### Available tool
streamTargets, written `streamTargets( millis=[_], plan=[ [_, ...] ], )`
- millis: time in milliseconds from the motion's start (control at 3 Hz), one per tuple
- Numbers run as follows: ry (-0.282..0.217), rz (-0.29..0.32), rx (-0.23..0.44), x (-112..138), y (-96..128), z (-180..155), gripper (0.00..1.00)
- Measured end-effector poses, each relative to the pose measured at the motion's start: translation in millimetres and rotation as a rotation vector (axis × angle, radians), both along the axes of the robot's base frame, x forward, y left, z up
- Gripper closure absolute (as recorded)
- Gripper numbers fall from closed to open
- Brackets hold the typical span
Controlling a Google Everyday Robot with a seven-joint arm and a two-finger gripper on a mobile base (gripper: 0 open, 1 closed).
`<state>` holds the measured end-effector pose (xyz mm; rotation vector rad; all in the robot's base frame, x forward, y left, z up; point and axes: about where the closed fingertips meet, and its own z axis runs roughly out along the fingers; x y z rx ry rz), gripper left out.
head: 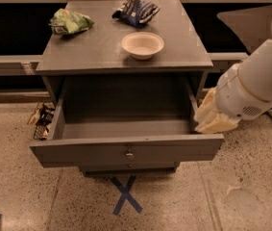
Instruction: Close top drawer
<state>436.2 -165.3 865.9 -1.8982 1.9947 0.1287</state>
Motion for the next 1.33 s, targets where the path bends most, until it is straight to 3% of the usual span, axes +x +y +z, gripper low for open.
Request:
streamTargets(
  millis=[333,667,1000,1333],
  plan=[
    [0.033,0.022,0.0,-8.1,7.2,-48.4,0.87],
    [0.067,0.063,0.022,-17.0,25.3,-93.9,1.0],
    [0.054,0.102,0.047,-21.1,46.7,-133.3,1.0],
    [-0.009,0.126,0.074,-15.9,67.2,-169.2,1.0]
  ],
)
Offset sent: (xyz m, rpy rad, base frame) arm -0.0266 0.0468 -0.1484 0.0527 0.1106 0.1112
